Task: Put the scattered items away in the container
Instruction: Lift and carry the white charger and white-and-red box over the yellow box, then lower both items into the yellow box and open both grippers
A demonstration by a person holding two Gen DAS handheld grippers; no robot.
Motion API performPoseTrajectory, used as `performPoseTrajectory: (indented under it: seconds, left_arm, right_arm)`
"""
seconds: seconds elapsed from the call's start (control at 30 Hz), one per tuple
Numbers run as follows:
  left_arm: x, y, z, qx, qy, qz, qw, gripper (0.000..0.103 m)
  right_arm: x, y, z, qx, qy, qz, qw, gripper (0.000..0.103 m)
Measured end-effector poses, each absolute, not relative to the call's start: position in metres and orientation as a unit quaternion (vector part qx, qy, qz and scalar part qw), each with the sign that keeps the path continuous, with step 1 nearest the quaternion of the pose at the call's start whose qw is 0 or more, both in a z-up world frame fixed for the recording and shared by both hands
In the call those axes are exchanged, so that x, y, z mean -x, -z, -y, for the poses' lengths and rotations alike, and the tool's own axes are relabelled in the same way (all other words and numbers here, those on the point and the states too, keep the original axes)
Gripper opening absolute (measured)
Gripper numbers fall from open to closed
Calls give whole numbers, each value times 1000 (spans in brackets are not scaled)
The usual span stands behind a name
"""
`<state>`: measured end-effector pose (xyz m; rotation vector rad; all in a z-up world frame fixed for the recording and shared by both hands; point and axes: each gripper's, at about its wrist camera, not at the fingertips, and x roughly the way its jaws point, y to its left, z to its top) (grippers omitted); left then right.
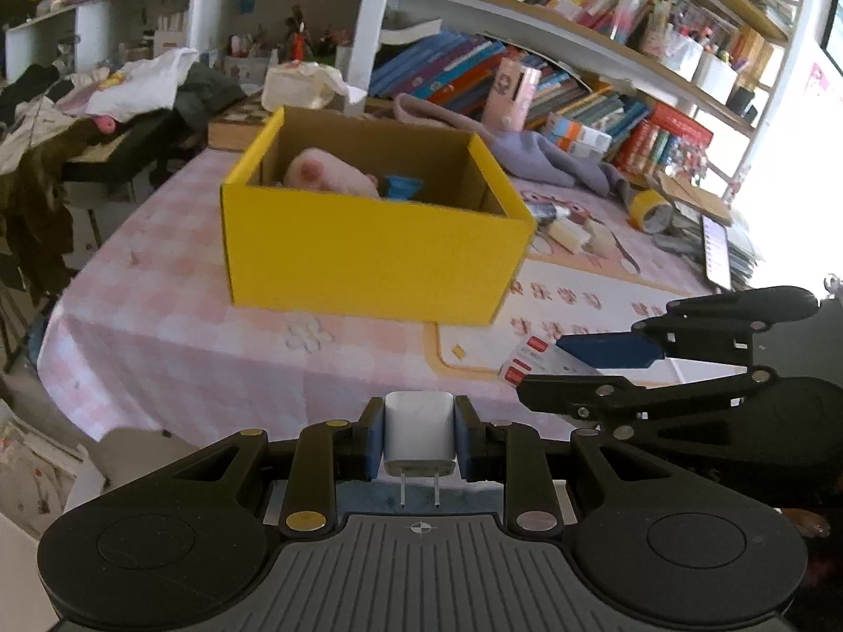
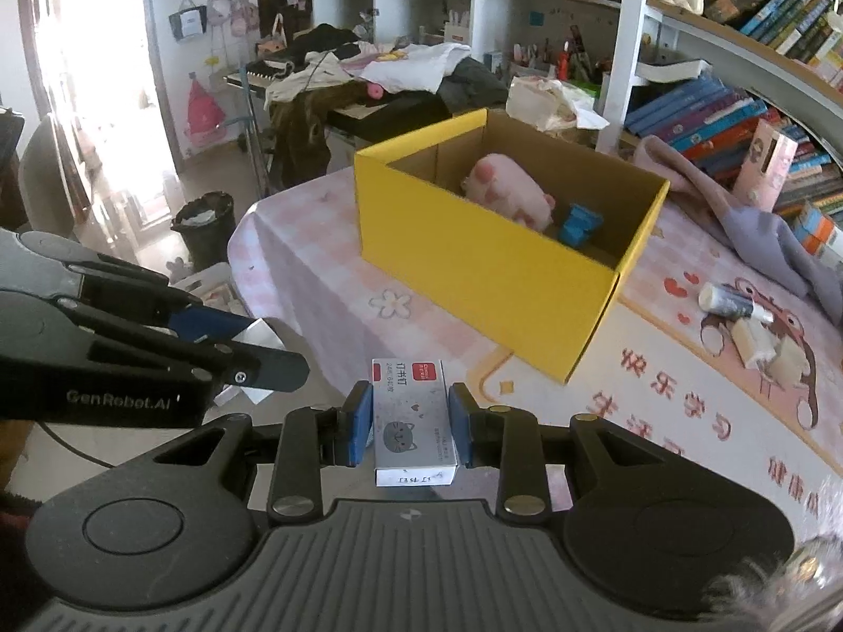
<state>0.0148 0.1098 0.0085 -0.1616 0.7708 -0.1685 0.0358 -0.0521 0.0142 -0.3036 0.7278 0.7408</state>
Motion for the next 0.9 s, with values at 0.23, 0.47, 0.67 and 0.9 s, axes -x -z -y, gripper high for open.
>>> performPoseTrajectory:
  seconds: [0.23, 0.47, 0.67, 0.9]
  left_arm:
    - [-52, -31, -111, 43, 82, -337, 937, 25]
    - [-104, -56, -113, 21, 82, -298, 951, 25]
    - [-152, -62, -114, -3, 78, -287, 955, 25]
    - [-218, -34, -114, -43, 82, -333, 938, 25]
  right_arm:
    - [-75, -35, 45, 143, -359, -307, 870, 29]
    - [-130, -62, 38, 142, -365, -264, 882, 29]
    - [-178, -69, 28, 155, -365, -246, 885, 29]
    - [-241, -41, 10, 203, -360, -267, 871, 29]
